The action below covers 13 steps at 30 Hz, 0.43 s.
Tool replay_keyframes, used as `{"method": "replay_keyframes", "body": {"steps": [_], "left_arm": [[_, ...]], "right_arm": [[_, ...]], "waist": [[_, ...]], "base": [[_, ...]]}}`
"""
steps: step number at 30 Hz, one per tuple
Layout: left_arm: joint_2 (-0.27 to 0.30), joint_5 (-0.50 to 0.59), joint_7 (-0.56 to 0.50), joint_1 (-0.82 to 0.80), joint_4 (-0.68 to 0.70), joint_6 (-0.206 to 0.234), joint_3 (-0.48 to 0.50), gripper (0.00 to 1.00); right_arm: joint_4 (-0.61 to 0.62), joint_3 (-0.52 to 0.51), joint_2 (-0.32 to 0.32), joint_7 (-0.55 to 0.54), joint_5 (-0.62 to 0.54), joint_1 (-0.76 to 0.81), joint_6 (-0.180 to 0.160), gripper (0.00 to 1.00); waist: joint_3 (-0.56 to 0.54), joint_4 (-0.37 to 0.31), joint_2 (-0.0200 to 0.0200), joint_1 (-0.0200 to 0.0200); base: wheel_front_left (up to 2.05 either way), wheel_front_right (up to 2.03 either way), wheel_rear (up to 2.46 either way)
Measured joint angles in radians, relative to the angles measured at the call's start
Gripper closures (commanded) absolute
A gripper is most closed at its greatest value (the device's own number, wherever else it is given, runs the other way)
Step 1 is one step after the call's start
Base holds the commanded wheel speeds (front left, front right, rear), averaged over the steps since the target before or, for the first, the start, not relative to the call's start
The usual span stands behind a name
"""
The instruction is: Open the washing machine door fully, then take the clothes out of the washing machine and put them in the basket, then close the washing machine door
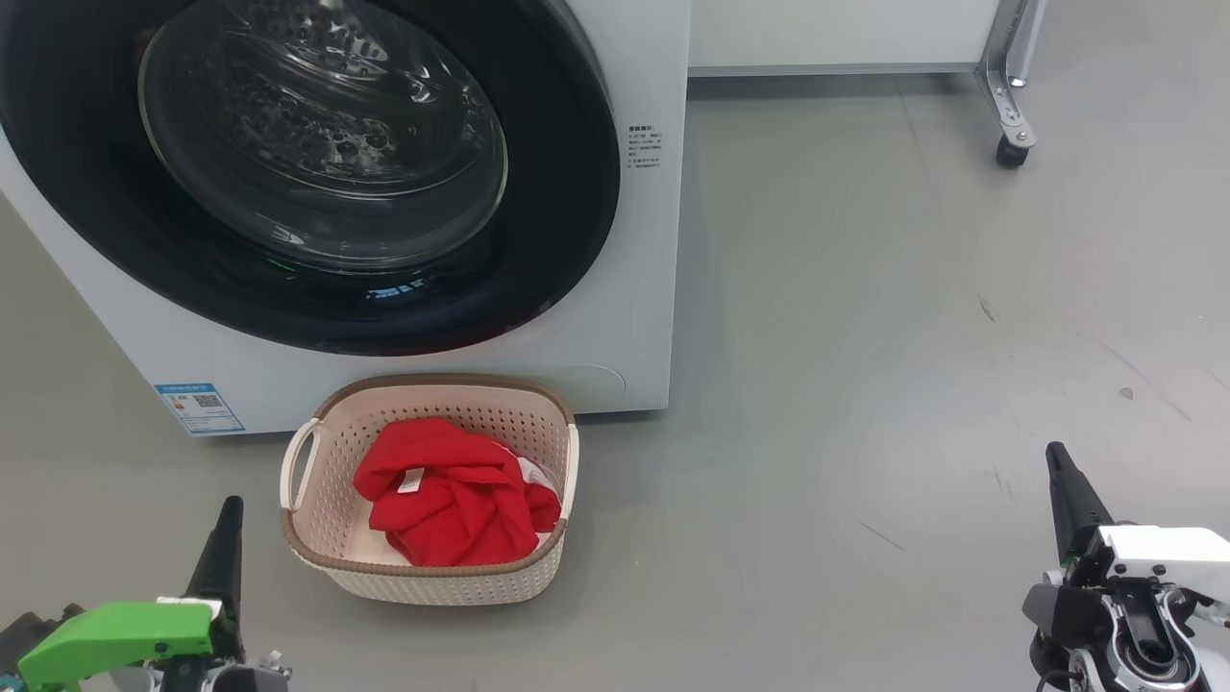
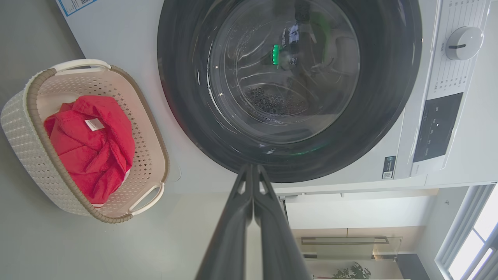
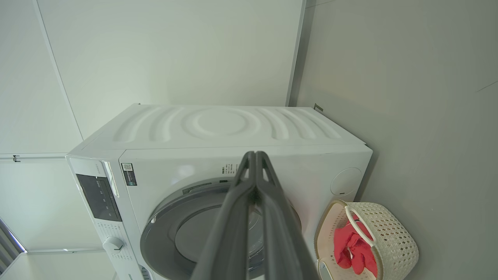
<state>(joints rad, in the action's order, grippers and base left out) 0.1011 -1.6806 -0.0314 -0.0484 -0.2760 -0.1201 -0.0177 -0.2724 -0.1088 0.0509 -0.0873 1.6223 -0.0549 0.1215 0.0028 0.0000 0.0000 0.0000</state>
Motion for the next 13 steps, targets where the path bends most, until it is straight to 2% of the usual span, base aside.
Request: {"method": "replay_keyframes", "body": {"steps": [13], "left_arm": [[0.000,0.000,-0.004,-0.004,0.000,-0.001,0.002,1.00]], "right_arm": [[0.000,-0.001,0.000,0.000,0.000,0.000,0.000,1.00]], "waist": [[0.000,0.000,0.0000,0.0000]], "base": [[0.00,0.00,0.00]]}}
